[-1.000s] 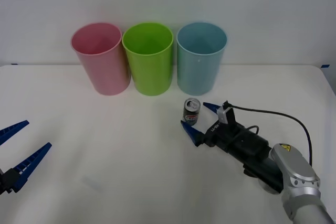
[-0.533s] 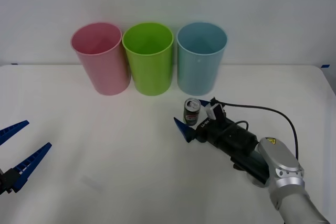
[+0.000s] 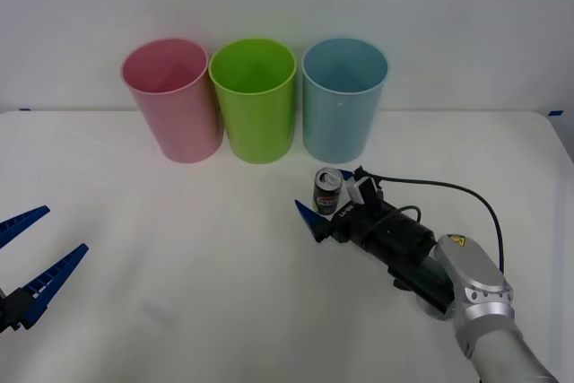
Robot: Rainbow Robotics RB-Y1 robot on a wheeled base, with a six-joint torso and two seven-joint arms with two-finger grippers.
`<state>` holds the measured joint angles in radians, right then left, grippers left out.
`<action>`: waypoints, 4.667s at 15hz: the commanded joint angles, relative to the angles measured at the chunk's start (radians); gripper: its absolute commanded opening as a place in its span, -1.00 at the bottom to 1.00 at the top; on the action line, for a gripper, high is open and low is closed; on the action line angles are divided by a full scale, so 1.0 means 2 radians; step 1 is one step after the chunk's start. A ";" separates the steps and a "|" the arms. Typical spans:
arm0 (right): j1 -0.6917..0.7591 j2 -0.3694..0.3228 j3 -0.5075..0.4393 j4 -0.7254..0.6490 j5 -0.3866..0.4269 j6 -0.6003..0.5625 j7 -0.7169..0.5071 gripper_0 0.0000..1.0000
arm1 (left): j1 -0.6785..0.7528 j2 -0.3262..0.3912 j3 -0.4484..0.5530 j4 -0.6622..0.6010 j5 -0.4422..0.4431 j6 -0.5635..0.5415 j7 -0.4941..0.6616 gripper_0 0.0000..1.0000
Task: Grasp the object on the table and drop it into the matching bin: aluminum can to the light blue bin, PET bottle to the pink bin.
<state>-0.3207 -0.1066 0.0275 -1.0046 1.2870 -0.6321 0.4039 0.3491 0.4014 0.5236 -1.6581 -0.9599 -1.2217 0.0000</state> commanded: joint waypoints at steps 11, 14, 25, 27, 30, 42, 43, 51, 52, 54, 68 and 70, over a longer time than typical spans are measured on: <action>0.001 -0.001 -0.008 -0.001 -0.012 -0.011 -0.001 -1.00 | 0.000 0.000 0.000 0.000 0.000 0.000 0.000 1.00; 0.016 -0.006 -0.011 -0.027 -0.020 -0.018 -0.004 -1.00 | 0.000 0.000 0.000 0.000 0.000 0.000 0.000 1.00; 0.136 -0.101 0.025 -0.289 -0.058 -0.012 -0.184 -1.00 | 0.000 0.000 0.000 0.000 0.000 0.000 0.000 1.00; 0.143 -0.116 0.024 -0.331 -0.058 -0.010 -0.223 -1.00 | 0.000 0.000 0.000 0.000 0.000 0.000 0.000 1.00; 0.144 -0.137 0.014 -0.377 -0.058 -0.005 -0.283 -1.00 | 0.000 0.000 0.000 0.000 0.000 0.000 0.000 1.00; -0.038 -0.184 0.002 -0.314 -0.043 0.048 -0.397 -1.00 | 0.000 0.000 0.000 0.000 0.000 0.000 0.000 1.00; -0.056 -0.177 0.001 -0.292 -0.033 0.049 -0.395 -1.00 | 0.000 0.000 0.000 0.000 0.000 0.000 0.000 1.00; -0.169 -0.089 -0.029 -0.134 0.079 0.081 -0.380 -1.00 | 0.000 0.000 0.000 0.000 0.000 0.000 0.000 1.00; -0.180 -0.082 -0.030 -0.117 0.087 0.088 -0.377 -1.00 | 0.000 0.000 0.000 0.000 0.000 0.000 0.000 1.00; -0.194 -0.075 -0.028 -0.091 0.093 0.092 -0.371 -1.00 | 0.000 0.000 0.000 0.000 0.000 0.000 0.000 1.00; -0.202 -0.067 -0.028 -0.074 0.098 0.095 -0.342 1.00 | 0.000 0.000 0.000 0.000 0.000 0.000 0.000 1.00; -0.202 -0.070 -0.031 -0.076 0.098 0.086 -0.339 1.00 | 0.000 0.000 0.000 0.000 0.000 0.000 0.000 1.00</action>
<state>-0.7258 -0.2437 -0.0327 -1.1551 1.4834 -0.4528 -0.2770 0.3491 0.4014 0.5236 -1.6581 -0.9599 -1.2217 0.0000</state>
